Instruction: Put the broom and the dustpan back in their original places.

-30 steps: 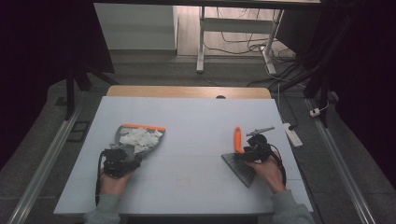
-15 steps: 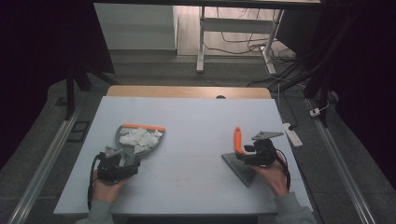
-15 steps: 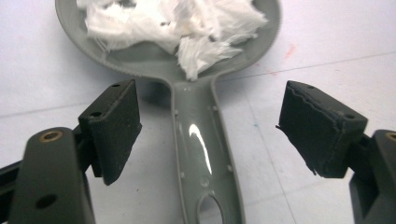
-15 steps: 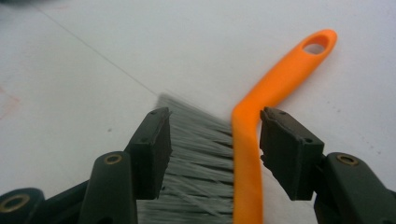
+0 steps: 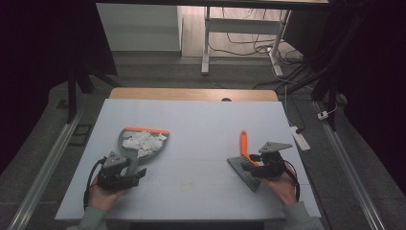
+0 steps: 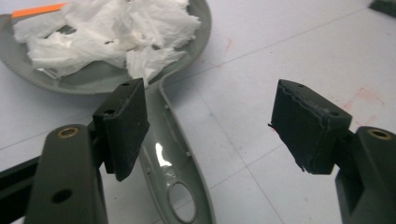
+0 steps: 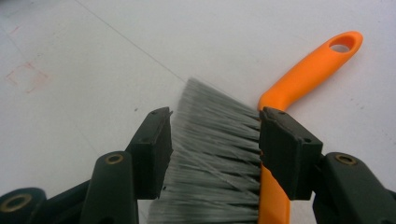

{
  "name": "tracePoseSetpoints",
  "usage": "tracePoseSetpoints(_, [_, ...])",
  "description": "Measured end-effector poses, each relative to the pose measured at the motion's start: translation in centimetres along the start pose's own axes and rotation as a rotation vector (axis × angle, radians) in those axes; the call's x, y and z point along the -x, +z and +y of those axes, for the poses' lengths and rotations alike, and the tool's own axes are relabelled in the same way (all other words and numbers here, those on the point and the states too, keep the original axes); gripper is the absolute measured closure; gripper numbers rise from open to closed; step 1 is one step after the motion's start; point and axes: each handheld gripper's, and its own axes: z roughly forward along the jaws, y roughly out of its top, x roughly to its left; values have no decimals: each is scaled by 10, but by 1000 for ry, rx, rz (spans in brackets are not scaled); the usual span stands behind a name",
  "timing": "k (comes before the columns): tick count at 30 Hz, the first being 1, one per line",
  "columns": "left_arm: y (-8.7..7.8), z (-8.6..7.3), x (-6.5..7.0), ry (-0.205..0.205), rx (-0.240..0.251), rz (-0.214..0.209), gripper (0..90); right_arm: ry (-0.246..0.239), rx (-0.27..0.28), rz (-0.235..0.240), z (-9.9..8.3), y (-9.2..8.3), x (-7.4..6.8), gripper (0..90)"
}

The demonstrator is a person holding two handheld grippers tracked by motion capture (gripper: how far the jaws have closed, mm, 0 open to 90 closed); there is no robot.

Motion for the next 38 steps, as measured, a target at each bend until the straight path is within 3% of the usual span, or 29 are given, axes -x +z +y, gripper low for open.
tracePoseSetpoints(6, [-3,-6,0,48,9,-29,276,-14,13,-9,-12,-5,-3,451])
tracePoseSetpoints(11, [-6,-11,0,60,11,-45,276,-23,44,-17,-20,-14,-6,456])
tracePoseSetpoints(20, [-5,-13,2,53,10,-52,276,-38,50,1,-28,-21,-8,455])
tracePoseSetpoints(38, [-5,-12,-1,34,16,-50,275,-55,61,9,-26,-22,-10,455])
